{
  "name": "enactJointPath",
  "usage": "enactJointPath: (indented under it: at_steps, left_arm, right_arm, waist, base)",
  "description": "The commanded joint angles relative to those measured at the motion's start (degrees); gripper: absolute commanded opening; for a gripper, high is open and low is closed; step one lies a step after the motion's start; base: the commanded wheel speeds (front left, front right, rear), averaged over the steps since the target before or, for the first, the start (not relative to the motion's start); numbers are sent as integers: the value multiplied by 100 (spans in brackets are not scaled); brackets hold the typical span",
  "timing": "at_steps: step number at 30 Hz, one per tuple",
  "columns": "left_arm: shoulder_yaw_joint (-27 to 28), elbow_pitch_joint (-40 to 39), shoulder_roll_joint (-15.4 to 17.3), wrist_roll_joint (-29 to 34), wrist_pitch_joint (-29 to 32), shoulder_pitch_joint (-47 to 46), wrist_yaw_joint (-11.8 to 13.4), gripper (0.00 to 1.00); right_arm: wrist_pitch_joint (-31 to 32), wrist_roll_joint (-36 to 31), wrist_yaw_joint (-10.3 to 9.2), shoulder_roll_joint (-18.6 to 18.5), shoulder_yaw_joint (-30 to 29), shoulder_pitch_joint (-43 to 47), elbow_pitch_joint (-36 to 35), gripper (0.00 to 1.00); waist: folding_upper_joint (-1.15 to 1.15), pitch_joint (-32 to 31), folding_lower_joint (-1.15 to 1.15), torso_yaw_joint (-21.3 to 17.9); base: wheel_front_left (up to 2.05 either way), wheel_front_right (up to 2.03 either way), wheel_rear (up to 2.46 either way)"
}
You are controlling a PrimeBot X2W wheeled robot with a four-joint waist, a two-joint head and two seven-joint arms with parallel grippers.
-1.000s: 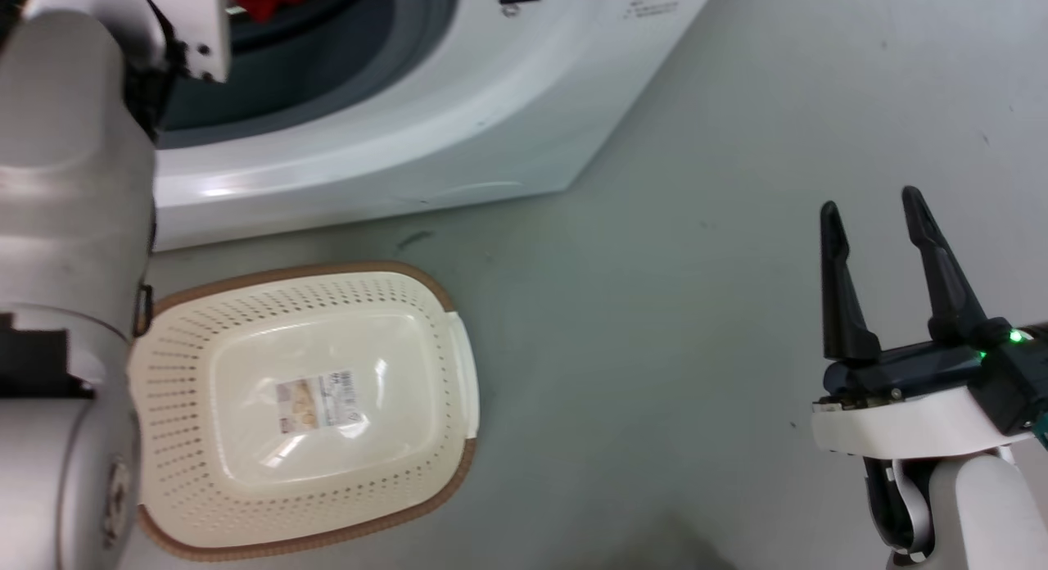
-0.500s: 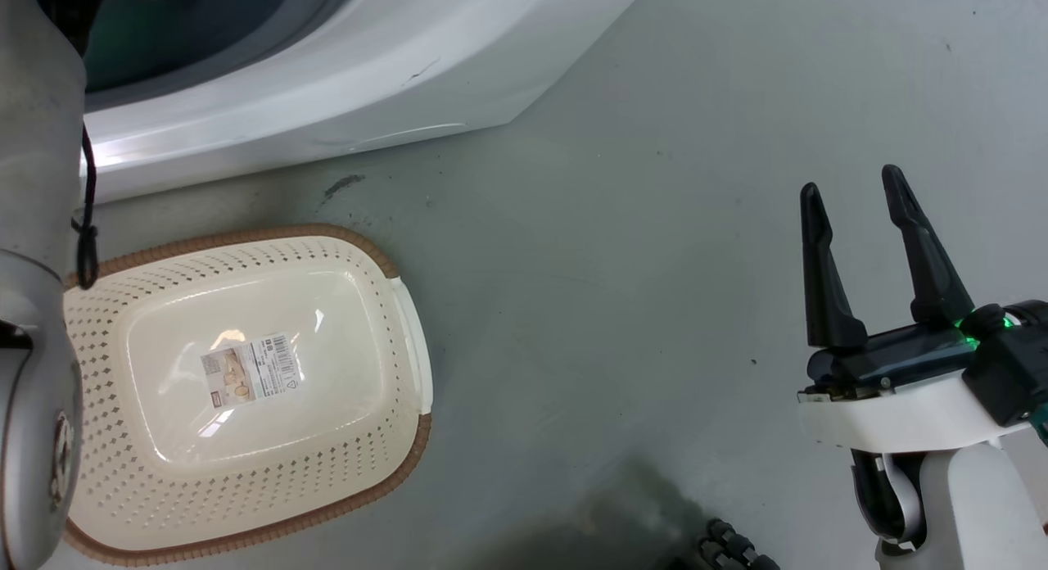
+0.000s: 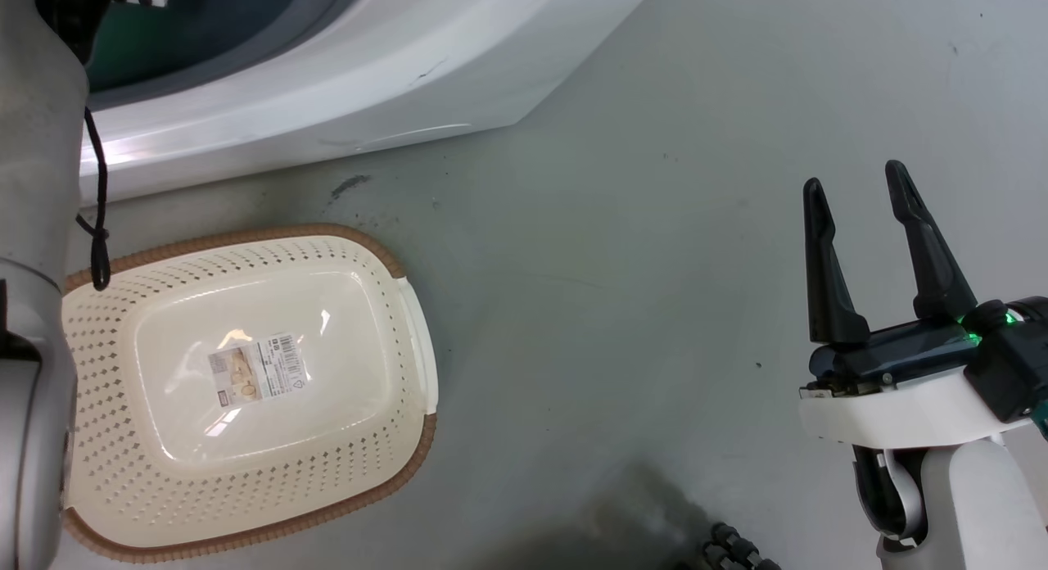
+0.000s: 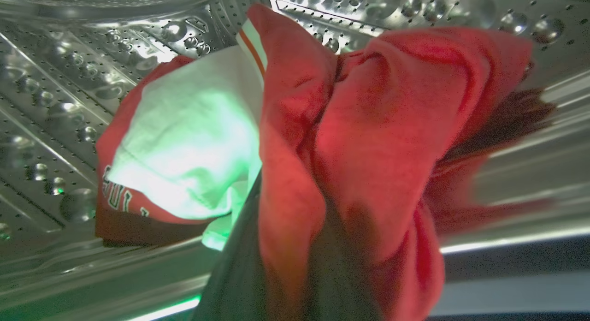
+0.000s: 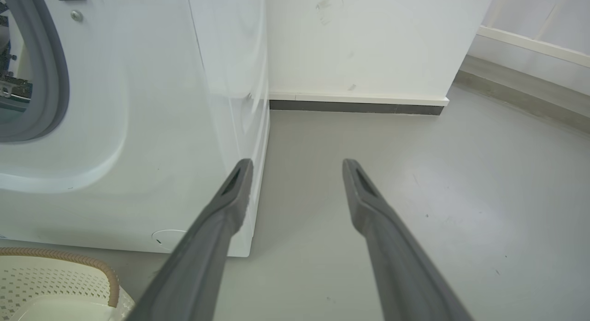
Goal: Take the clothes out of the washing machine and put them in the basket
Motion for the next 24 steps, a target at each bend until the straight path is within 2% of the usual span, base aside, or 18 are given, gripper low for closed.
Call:
enactJointPath:
  at_steps: [1, 10, 17, 24]
  left_arm:
    - [-28, -19, 11, -49, -71, 155, -11, 0]
    - [-344, -360, -162, -552, -1145, 812, -7, 0]
    - [-814, -632, -305, -871, -1964, 1580, -6, 0]
    - [-1266, -969, -281, -1105, -2645, 2168, -6, 0]
  right_arm:
    - [-14, -59, -4, 11, -9, -46, 8, 100]
    - [-14, -281, -4, 8, -91, 169, 81, 100]
    - [-14, -515, -4, 8, -137, 314, 143, 100]
    - [-14, -677, -4, 8, -200, 544, 225, 100]
  waist:
    - [0, -52, -1, 31]
    - [0, -719, -1, 389]
    - [0, -1287, -1, 758]
    - [0, -1821, -1, 1067]
  base:
    - [0, 0, 0]
    - [0, 0, 0]
    - [0, 0, 0]
    - [0, 0, 0]
